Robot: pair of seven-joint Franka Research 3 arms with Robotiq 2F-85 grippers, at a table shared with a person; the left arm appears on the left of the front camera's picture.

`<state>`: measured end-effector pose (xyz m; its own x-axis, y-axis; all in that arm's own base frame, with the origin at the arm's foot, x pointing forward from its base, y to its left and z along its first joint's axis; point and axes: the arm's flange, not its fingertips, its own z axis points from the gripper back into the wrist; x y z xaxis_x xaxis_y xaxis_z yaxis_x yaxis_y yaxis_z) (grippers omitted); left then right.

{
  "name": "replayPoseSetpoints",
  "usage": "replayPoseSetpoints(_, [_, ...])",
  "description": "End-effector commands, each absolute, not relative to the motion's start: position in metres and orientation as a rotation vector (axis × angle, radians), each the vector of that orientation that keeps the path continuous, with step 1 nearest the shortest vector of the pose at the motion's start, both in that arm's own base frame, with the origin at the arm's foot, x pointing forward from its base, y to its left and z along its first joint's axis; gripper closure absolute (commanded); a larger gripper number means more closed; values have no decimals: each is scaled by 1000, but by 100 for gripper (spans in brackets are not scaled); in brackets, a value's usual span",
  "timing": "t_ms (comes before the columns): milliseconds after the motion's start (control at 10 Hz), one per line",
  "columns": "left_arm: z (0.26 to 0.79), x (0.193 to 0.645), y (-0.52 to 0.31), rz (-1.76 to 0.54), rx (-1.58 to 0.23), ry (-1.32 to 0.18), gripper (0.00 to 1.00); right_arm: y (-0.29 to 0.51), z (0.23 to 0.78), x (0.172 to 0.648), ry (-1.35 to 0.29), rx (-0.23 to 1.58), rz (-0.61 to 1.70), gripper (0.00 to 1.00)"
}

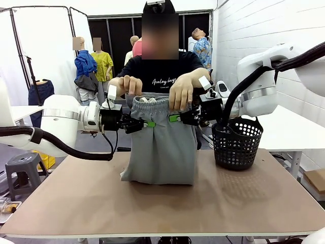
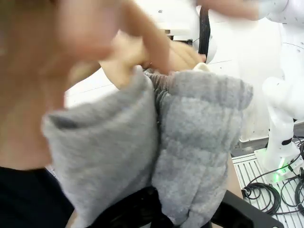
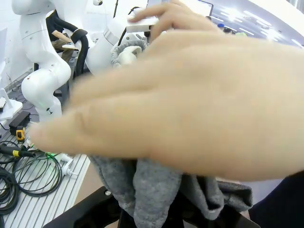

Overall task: Fold the training pants.
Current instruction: Release the ends of the Training pants and then grab the overlapped ends.

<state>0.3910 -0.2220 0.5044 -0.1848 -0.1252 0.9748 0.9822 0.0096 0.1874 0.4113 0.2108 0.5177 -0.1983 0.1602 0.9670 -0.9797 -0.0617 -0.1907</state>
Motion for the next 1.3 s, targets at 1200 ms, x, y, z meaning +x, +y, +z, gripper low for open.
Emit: replayPoseSetpoints(1200, [509, 391, -223, -1394, -1008, -1270, 100, 209, 517, 410, -1205, 1035, 1461, 100])
